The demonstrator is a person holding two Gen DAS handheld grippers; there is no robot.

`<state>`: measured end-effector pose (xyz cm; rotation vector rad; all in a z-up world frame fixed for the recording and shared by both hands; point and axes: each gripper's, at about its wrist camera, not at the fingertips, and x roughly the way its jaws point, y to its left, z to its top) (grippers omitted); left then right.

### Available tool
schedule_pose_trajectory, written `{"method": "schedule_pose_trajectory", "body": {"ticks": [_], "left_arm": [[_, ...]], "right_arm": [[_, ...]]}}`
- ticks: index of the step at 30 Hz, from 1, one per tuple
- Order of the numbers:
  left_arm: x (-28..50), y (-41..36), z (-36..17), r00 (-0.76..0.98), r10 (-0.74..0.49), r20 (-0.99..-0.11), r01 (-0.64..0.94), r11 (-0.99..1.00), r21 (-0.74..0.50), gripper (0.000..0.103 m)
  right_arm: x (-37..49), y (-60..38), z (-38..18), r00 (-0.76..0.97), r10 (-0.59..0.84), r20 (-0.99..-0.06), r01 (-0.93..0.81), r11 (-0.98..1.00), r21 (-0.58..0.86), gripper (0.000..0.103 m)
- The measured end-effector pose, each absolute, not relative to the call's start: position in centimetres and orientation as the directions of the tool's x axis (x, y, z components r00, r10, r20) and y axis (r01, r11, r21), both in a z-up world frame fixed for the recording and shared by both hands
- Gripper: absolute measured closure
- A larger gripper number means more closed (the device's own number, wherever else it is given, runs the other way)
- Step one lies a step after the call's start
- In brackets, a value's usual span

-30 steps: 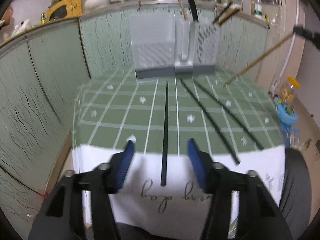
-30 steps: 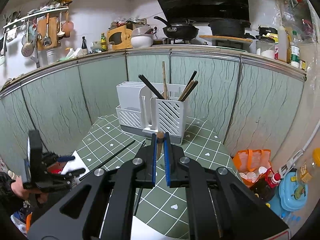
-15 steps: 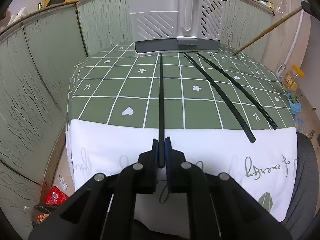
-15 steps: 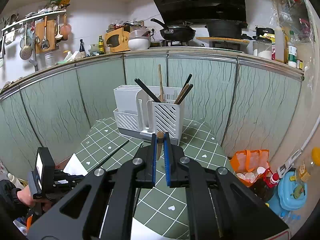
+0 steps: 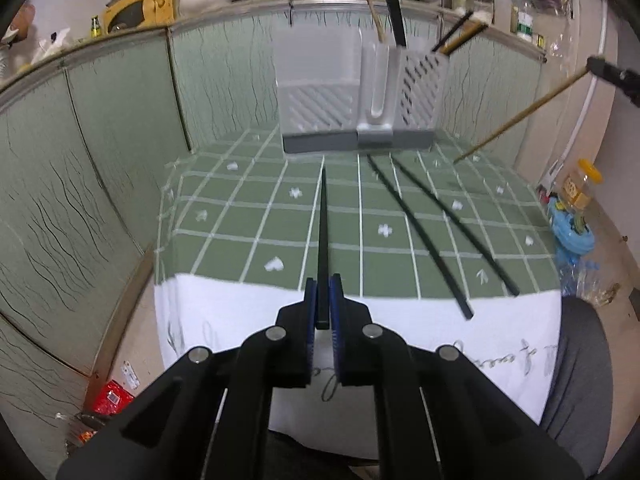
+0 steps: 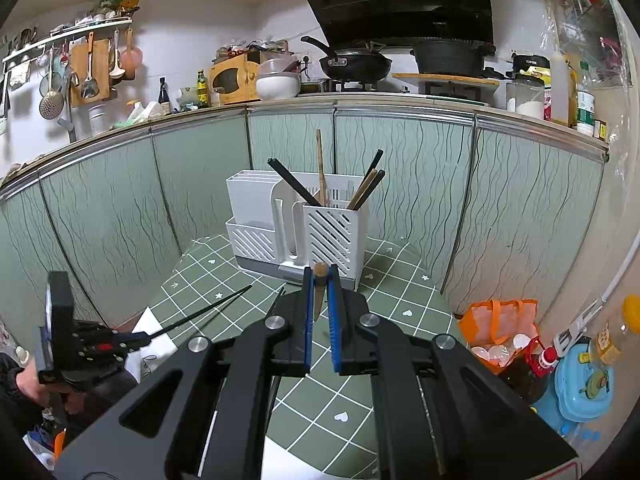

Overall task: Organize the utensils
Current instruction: 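Lift the black chopstick with the left gripper while the right gripper lifts the wooden chopstick, then lower both chopsticks into the white holder and open both grippers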

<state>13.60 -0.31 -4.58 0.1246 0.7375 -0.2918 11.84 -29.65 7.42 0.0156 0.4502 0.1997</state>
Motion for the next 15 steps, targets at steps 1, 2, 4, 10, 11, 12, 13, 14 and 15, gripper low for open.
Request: {"method": "schedule_pose_trajectory", "body": {"ticks": [1,2,4,10,11,12,13,14,15], "left_arm": [[13.6,-0.3,-4.0,0.708,-0.221,-0.670,0.305,0.952,0.008,0.095],[13.6,-0.3,-3.5,0.715,-0.222,-0.663,0.305,0.952,0.010,0.095],[13.6,-0.4,-2.4,0.729,-0.219,-0.649,0.303,0.953,0.019,0.095],[13.8,-0.7,0.5,0.764,-0.224,-0.605,0.299,0.954,0.024,0.095],[13.8,-0.8,0.8,0.768,-0.225,-0.600,0.299,0.954,0.026,0.095],[13.8,-0.8,1.2,0.772,-0.226,-0.594,0.300,0.953,0.027,0.095],[13.9,-0.8,1.5,0.774,-0.228,-0.590,0.301,0.953,0.027,0.095],[13.9,-0.9,1.8,0.776,-0.230,-0.587,0.302,0.953,0.025,0.095],[14.0,-0.9,2.2,0.778,-0.233,-0.583,0.302,0.953,0.023,0.095]], "right_arm": [[12.0,-29.7,7.5,0.881,0.196,-0.431,-0.189,0.980,0.059,0.097],[12.1,-29.7,7.7,0.882,0.195,-0.430,-0.189,0.980,0.057,0.097],[12.2,-29.7,8.0,0.883,0.195,-0.427,-0.189,0.980,0.057,0.097],[12.6,-29.7,8.9,0.885,0.201,-0.420,-0.195,0.979,0.057,0.097],[12.6,-29.7,9.0,0.885,0.202,-0.419,-0.196,0.979,0.058,0.097],[12.6,-29.7,9.1,0.886,0.203,-0.418,-0.197,0.979,0.058,0.097],[12.6,-29.7,9.1,0.886,0.204,-0.417,-0.198,0.978,0.059,0.097],[12.6,-29.8,9.2,0.886,0.205,-0.416,-0.198,0.978,0.060,0.097],[12.6,-29.8,9.3,0.886,0.206,-0.414,-0.199,0.978,0.061,0.097]]}}
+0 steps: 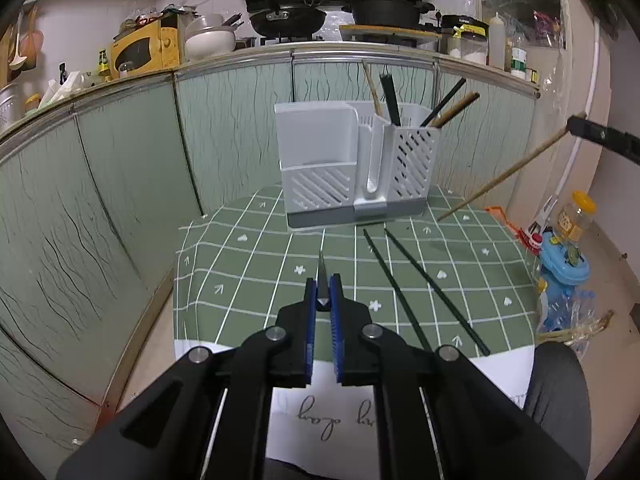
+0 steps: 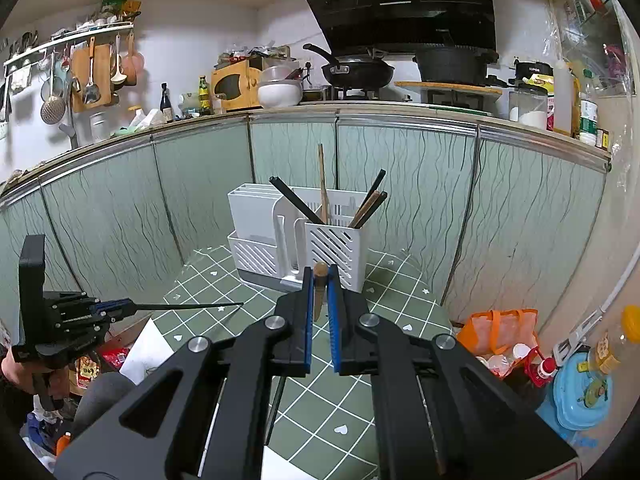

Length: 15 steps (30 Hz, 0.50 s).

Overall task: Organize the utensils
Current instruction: 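Lower both chopsticks into the white holder and open both grippers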

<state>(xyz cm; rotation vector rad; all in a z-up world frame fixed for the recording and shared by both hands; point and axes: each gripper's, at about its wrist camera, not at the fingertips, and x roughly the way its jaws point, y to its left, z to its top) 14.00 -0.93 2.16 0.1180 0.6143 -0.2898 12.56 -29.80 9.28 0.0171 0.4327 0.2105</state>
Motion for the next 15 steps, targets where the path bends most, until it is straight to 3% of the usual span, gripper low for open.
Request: {"method": "schedule_pose_trajectory", "body": {"ticks": [15], "left_arm": [[14.7,-2.2,7.6,0.807,-0.265,-0.529,0.337,0.940,0.044,0.095]], "right_arm": [[12.4,-30.5,11.2,0.896,0.211,-0.390,-0.202,0.977,0.066,0.097]]}}
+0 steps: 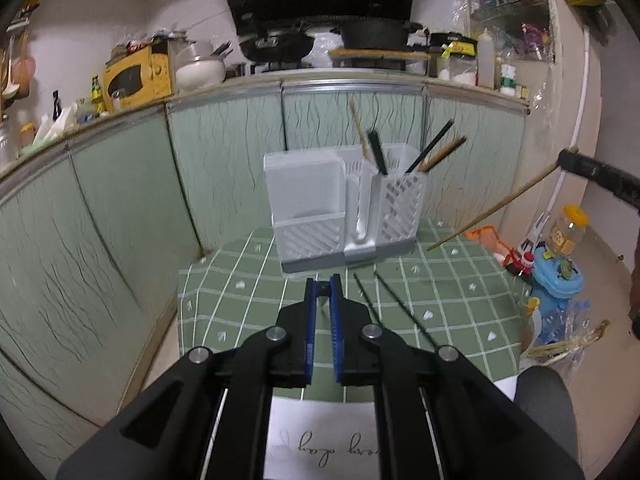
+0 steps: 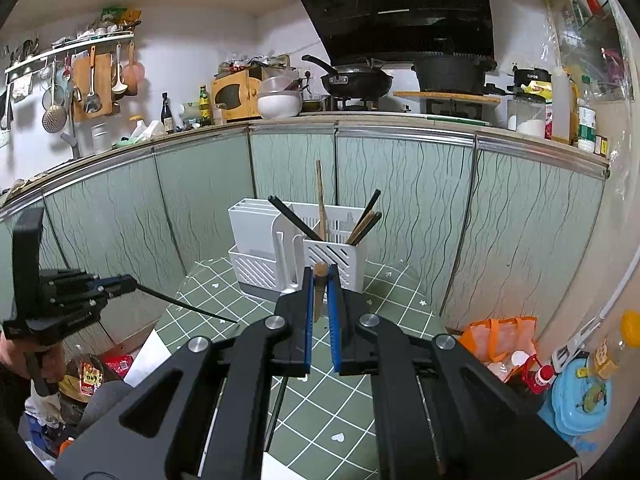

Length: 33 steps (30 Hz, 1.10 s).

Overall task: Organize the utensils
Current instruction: 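Lower both chopsticks into the white holder and open both grippers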

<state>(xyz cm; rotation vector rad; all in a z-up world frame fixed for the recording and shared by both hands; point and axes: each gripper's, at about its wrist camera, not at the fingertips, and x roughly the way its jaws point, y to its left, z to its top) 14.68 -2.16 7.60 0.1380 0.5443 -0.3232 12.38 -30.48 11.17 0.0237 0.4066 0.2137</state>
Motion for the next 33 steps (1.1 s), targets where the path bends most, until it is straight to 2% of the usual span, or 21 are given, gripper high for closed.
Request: {"method": "schedule_pose_trajectory", "body": {"ticks": [21,33], "left_arm": [[16.3,-5.4,19.1,0.815,-0.418,-0.402,0.459,0.889,0.006,0.095],[20.5,-9.0,22.6,0.813,-0.471,-0.344,0.504,0.864,0.008,0.095]], "right_arm": [[14.0,-30.3,18.2,0.922,0.204,-0.330,-0.210,0.978,0.017,0.097],[18.0,-31.3,21.1,0.928,0.185,-0.324,-0.192,0.981,0.011,0.097]]}}
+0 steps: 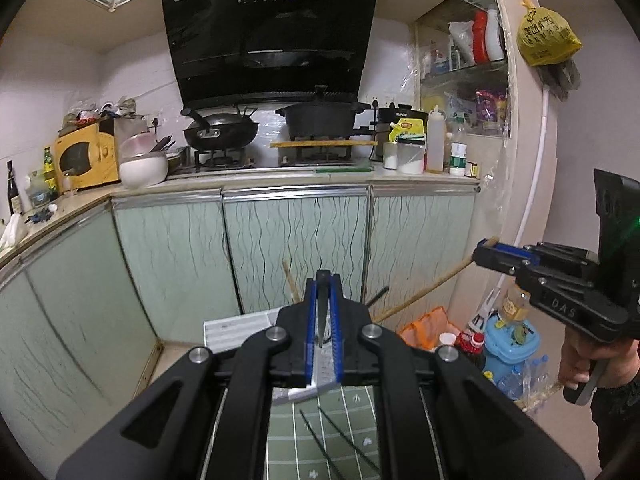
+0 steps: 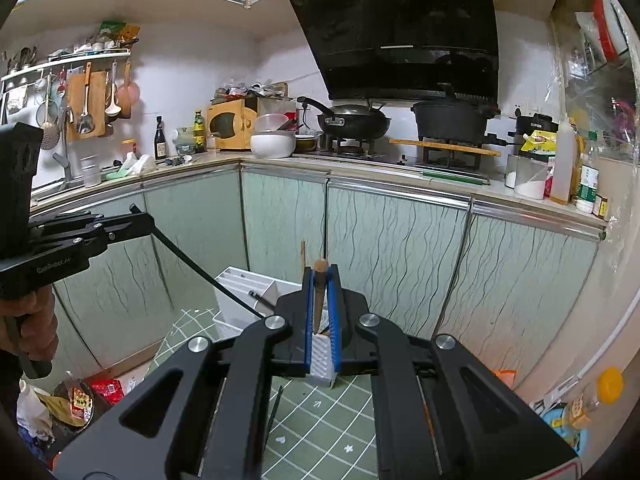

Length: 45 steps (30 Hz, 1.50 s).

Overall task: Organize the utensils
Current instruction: 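Lower both chopsticks into the white holder and open both grippers, then withdraw both grippers from the holder back over the remaining black chopsticks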

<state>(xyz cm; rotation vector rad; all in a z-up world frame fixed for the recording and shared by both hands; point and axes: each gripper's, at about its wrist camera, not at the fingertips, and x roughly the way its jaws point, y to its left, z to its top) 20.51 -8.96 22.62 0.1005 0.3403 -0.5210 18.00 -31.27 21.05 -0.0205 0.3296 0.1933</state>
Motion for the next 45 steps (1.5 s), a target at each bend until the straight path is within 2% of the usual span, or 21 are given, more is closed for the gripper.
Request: {"method": "schedule_pose_trajectory", "body": {"ticks": [13,22,23,25,26,27,28,29,30,31,32,36,45], "left_arm": [[27.9,-12.6,20.7,0.795,-0.479,-0.373,0.522,0.852,0.018,0.095],[32.1,-13.7,17.4,0.763,-0.476,-0.437,0.524,0.852,-0.013,0.095],[32.3,-13.8,17.0,0.759,-0.474,-0.446,0.523,0.852,-0.014,0.094],[32.8,-13.9,16.5,0.754,-0.472,-0.456,0.525,0.851,-0.012,0.086],[33.0,-14.0,16.4,0.754,-0.470,-0.459,0.524,0.851,-0.011,0.066],[32.9,-14.0,16.3,0.762,-0.463,-0.452,0.516,0.857,-0.006,0.037],[32.8,-13.8,16.3,0.773,-0.455,-0.442,0.506,0.862,-0.002,0.025],[32.5,-13.5,16.4,0.784,-0.453,-0.424,0.499,0.866,-0.001,0.016],[32.1,-13.2,16.5,0.791,-0.459,-0.405,0.502,0.865,0.000,0.011],[31.8,-13.0,16.6,0.796,-0.452,-0.404,0.497,0.868,0.008,0.008],[31.5,-12.9,16.6,0.803,-0.435,-0.409,0.485,0.874,0.022,0.004],[30.4,-12.3,16.6,0.818,-0.397,-0.416,0.462,0.884,0.066,0.004],[26.9,-9.7,16.6,0.839,-0.359,-0.409,0.422,0.904,0.073,0.004]], "right_arm": [[26.6,-32.0,19.7,0.905,0.201,-0.376,-0.206,0.978,0.028,0.097],[31.0,-32.5,16.6,0.879,0.211,-0.427,-0.206,0.977,0.058,0.097],[31.3,-32.5,16.3,0.877,0.214,-0.430,-0.210,0.976,0.057,0.097],[31.7,-32.8,15.8,0.876,0.209,-0.435,-0.204,0.977,0.060,0.096],[31.8,-33.0,15.6,0.877,0.204,-0.434,-0.196,0.979,0.064,0.092],[31.9,-33.2,15.5,0.876,0.201,-0.439,-0.190,0.979,0.068,0.082],[32.0,-33.4,15.4,0.876,0.200,-0.440,-0.187,0.980,0.073,0.076],[31.8,-33.7,15.3,0.880,0.193,-0.435,-0.178,0.981,0.077,0.064],[31.7,-33.8,15.3,0.881,0.190,-0.432,-0.173,0.982,0.078,0.052],[31.5,-34.0,15.2,0.883,0.189,-0.429,-0.171,0.982,0.080,0.047],[31.1,-34.1,15.2,0.887,0.185,-0.424,-0.167,0.983,0.080,0.038],[29.6,-34.5,15.0,0.894,0.178,-0.410,-0.163,0.984,0.073,0.008],[25.6,-33.4,14.4,0.895,0.160,-0.416,-0.172,0.985,0.010,0.007]]}}
